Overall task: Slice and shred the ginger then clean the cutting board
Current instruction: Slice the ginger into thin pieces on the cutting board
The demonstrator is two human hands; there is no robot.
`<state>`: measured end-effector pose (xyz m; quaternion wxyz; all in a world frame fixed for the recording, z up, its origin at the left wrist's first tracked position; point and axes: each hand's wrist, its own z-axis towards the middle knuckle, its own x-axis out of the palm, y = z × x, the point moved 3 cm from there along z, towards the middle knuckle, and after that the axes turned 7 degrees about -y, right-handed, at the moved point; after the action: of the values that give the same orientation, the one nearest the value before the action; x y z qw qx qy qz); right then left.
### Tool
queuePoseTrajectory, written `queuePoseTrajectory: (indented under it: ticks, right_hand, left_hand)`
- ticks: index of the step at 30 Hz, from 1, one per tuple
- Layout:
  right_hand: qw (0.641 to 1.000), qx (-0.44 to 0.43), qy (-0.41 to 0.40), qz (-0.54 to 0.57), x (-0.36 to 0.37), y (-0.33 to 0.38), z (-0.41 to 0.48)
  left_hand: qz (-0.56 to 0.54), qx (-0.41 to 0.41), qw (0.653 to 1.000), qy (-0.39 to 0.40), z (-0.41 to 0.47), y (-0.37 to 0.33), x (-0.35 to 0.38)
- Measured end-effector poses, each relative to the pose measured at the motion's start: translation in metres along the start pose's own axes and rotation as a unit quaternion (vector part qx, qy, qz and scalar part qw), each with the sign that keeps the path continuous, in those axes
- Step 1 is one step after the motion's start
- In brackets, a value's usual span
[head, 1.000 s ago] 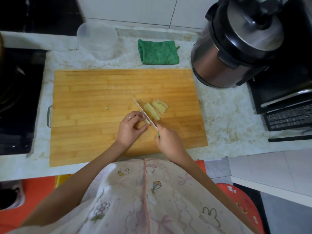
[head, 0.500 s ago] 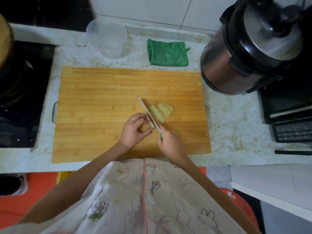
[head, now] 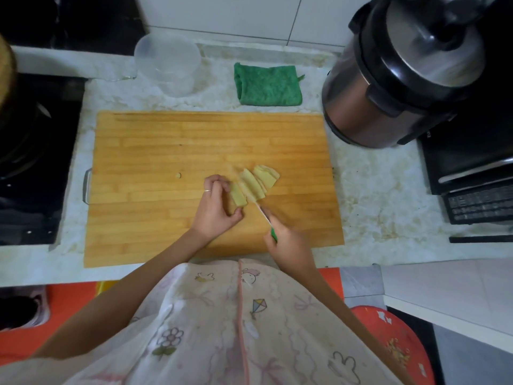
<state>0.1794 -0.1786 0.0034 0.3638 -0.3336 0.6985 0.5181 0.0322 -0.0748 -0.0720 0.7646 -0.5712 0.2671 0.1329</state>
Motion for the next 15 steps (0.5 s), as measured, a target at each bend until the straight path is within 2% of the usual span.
queuePoseTrajectory:
  ticks: [4,7,11,15]
  right_hand:
    - [0.985,0.067,-0.131,0.090,-0.007,-0.010,-0.002]
    - [0.970,0.102,-0.184,0.123,-0.015,-0.016,-0.003]
    - [0.966,0.103,-0.197,0.132,-0.014,-0.023,-0.007]
    - [0.972,0.088,-0.170,0.135,-0.011,-0.021,-0.010]
  left_hand:
    - [0.032,0.003,0.999,0.023,0.000,0.002,-0.003]
    - [0.093,0.020,0.994,0.053,-0.005,0.006,-0.008]
    - [0.112,0.012,0.992,0.061,-0.007,0.007,-0.011]
    - [0.036,-0.025,0.998,0.036,-0.007,0.009,-0.012]
